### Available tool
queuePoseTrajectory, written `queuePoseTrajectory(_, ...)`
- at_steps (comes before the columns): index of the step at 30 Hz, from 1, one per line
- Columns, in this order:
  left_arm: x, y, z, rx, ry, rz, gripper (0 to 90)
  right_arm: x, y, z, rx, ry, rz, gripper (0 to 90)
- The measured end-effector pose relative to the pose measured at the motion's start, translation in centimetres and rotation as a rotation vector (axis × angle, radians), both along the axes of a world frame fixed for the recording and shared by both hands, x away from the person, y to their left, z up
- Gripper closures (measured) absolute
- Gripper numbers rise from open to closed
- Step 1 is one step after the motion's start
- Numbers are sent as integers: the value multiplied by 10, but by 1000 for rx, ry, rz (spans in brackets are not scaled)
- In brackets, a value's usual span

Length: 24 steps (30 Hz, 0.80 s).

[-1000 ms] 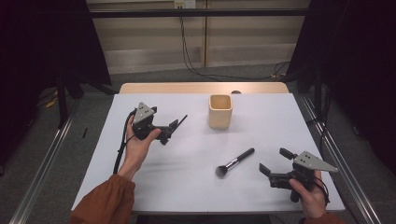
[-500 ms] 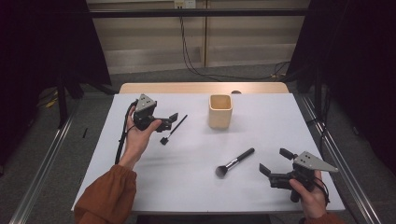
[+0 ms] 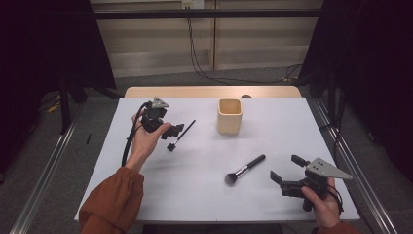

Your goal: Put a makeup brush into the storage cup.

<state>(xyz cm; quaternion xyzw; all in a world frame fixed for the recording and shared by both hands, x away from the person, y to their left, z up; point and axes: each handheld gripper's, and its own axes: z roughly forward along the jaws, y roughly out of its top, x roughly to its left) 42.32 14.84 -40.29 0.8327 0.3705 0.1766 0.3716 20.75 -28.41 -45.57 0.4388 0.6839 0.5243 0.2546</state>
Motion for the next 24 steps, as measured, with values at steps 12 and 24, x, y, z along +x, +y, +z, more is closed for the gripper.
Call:
queuePoseTrajectory(12, 21, -13, 4, 138, 174, -45, 58, -1, -1, 0, -3, 2, 1, 0)
queuePoseTrajectory(24, 33, -24, -12, 290, 311, -86, 69, -1, -1, -1, -3, 11, 7, 0)
